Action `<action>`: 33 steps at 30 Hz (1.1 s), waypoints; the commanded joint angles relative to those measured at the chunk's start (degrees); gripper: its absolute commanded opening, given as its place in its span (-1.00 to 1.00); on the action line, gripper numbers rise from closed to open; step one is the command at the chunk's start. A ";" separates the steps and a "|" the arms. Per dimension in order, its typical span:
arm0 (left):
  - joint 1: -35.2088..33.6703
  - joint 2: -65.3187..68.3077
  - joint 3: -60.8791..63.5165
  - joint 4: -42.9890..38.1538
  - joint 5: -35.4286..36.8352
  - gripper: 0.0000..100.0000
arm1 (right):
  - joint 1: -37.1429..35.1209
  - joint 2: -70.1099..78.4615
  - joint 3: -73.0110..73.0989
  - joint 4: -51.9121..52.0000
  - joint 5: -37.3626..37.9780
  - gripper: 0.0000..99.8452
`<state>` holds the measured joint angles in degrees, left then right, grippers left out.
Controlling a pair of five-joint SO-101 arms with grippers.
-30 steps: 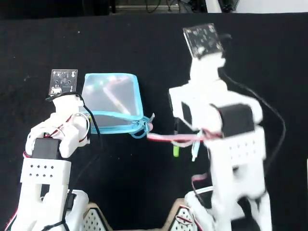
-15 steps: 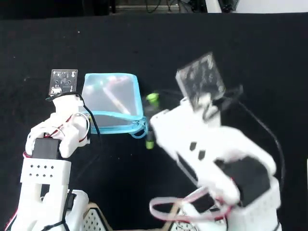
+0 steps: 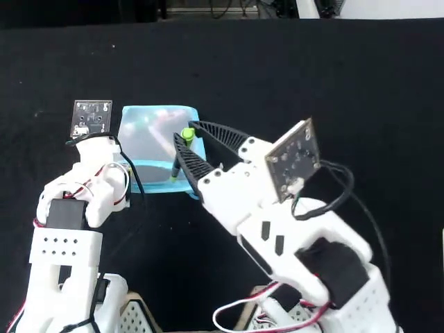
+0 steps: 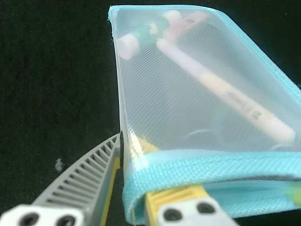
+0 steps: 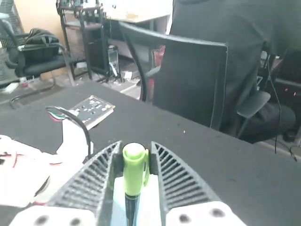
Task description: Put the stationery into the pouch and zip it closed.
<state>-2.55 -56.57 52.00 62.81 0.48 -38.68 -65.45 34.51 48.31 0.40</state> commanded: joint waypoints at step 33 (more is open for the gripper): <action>-0.57 0.26 -0.31 0.44 0.26 -0.94 | -6.59 -24.40 35.03 0.53 22.51 -0.98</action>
<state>-2.46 -56.57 52.00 62.81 0.48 -44.04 -90.24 69.67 49.71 22.64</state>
